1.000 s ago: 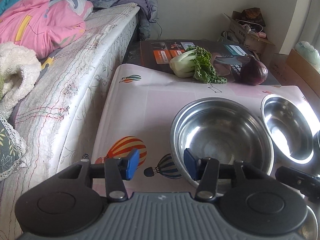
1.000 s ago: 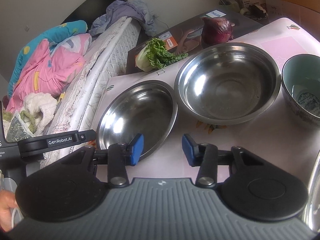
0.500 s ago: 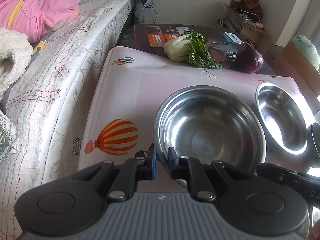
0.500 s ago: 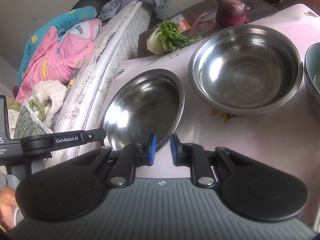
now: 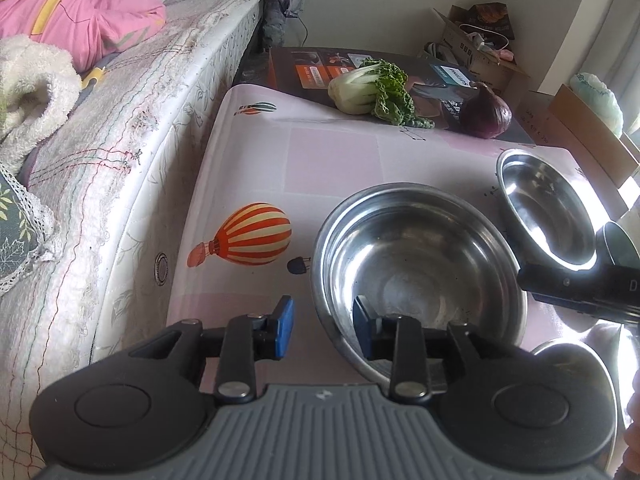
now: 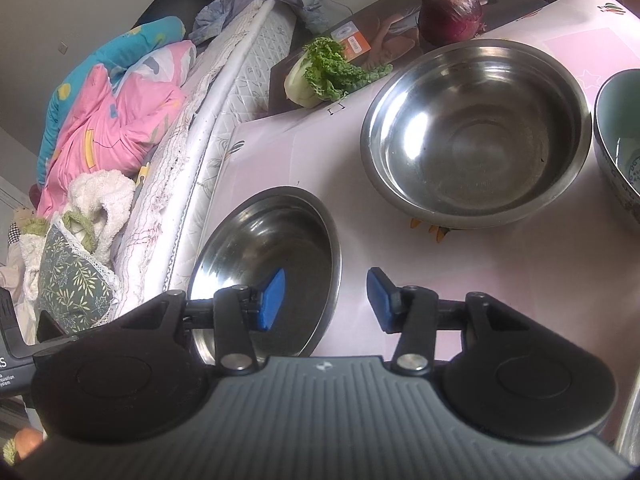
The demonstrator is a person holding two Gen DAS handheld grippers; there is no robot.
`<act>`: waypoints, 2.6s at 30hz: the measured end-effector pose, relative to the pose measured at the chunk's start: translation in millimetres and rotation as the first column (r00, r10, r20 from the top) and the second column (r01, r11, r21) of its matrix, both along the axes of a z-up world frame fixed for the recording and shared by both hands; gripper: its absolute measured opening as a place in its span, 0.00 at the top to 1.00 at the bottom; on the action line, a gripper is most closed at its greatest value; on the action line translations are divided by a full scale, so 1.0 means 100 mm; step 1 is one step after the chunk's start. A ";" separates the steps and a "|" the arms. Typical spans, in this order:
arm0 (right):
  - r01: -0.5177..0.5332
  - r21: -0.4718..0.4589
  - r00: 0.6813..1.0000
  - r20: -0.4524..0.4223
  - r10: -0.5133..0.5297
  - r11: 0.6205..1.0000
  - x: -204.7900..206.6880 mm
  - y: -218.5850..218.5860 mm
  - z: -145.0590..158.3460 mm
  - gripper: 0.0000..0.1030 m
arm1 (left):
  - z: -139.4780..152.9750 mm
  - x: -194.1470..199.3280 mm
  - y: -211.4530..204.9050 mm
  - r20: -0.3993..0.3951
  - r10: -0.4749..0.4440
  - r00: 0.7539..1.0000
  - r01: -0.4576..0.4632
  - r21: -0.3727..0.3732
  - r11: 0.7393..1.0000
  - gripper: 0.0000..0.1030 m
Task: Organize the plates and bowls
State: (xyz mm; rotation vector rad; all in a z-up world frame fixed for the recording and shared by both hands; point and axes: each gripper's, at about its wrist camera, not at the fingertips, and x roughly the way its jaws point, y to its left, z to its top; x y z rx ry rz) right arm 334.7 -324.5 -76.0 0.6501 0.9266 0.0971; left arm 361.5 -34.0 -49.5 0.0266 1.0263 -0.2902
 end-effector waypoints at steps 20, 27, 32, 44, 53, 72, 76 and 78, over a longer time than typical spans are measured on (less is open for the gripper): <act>-0.045 0.026 0.999 -0.018 0.045 0.999 0.19 0.04 -0.10 0.90 | -0.02 0.14 0.00 -0.027 0.035 0.999 -0.035 0.007 0.999 0.88; -0.063 0.033 0.998 -0.002 0.063 0.997 0.17 0.04 -0.03 0.94 | 0.04 0.11 0.04 -0.029 0.028 0.999 -0.029 -0.026 0.999 0.94; -0.070 0.034 0.998 -0.002 0.070 0.997 0.17 0.09 0.01 0.95 | 0.13 0.06 -0.04 -0.012 0.005 1.000 -0.006 -0.039 0.999 0.94; -0.144 -0.232 0.983 0.080 0.167 0.962 0.12 0.03 0.36 0.87 | 0.27 -0.01 0.30 0.090 0.055 0.994 -0.050 -0.065 0.997 0.32; -0.268 -0.453 0.939 0.075 0.336 0.850 0.07 0.34 0.40 0.63 | 0.17 -0.04 0.51 0.090 0.033 0.995 -0.008 -0.262 0.965 0.15; -0.278 -0.390 0.949 0.033 0.314 0.878 0.26 0.49 0.02 0.82 | -0.11 0.07 0.25 -0.027 -0.038 0.999 0.035 -0.113 0.993 0.65; -0.275 -0.391 0.949 0.036 0.313 0.878 0.28 0.55 0.01 0.88 | -0.16 0.09 0.25 -0.052 -0.036 0.998 0.030 -0.108 0.994 0.77; -0.270 -0.394 0.950 0.038 0.309 0.878 0.28 0.56 0.01 0.88 | -0.17 0.09 0.26 -0.060 -0.027 0.998 0.021 -0.104 0.994 0.80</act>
